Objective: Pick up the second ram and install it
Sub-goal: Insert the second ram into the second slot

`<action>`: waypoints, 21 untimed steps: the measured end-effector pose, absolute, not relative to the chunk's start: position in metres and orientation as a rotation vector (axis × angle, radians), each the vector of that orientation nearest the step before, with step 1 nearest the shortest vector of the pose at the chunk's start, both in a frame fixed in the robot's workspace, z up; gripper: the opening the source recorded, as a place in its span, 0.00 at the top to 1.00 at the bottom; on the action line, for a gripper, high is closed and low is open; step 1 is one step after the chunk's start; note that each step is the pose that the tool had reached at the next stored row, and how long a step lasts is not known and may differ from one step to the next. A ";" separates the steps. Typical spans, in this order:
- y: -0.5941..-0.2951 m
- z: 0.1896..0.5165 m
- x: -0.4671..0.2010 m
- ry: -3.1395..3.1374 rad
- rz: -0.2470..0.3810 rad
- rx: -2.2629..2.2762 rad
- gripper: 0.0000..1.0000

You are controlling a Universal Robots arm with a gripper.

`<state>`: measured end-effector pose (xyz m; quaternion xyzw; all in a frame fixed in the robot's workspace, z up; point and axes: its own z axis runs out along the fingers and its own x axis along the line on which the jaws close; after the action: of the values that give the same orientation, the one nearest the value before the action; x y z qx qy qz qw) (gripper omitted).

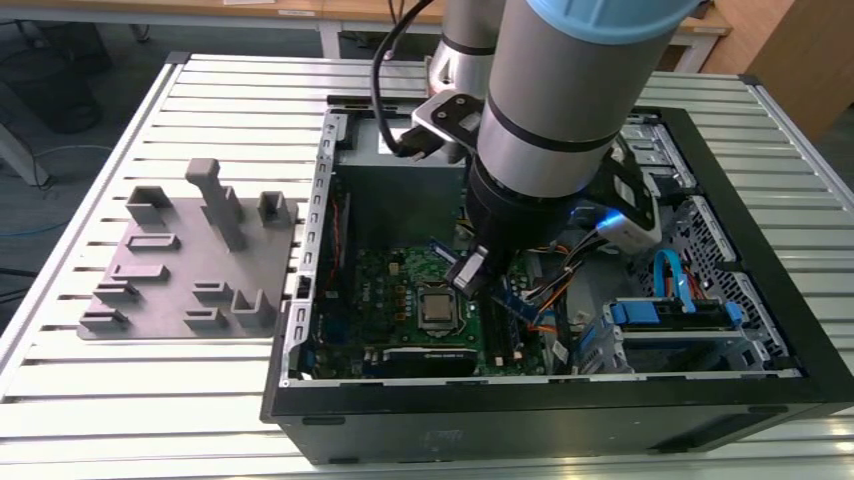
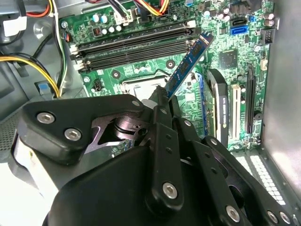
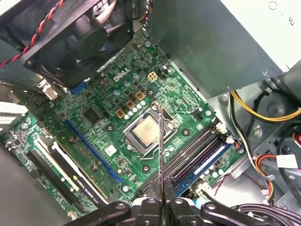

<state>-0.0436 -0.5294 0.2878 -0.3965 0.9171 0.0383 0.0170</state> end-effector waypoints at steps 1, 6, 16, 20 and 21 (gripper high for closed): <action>-0.529 0.288 -0.044 2.855 0.117 -1.222 0.86; -0.529 0.288 -0.044 2.874 0.111 -1.178 0.86; -0.529 0.288 -0.044 2.909 0.101 -1.091 0.86; -0.529 0.288 -0.044 2.921 0.097 -1.057 0.86; -0.529 0.288 -0.044 2.924 0.096 -1.049 0.86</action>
<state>-0.0436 -0.5294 0.2879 -0.3376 0.9406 0.0308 0.0166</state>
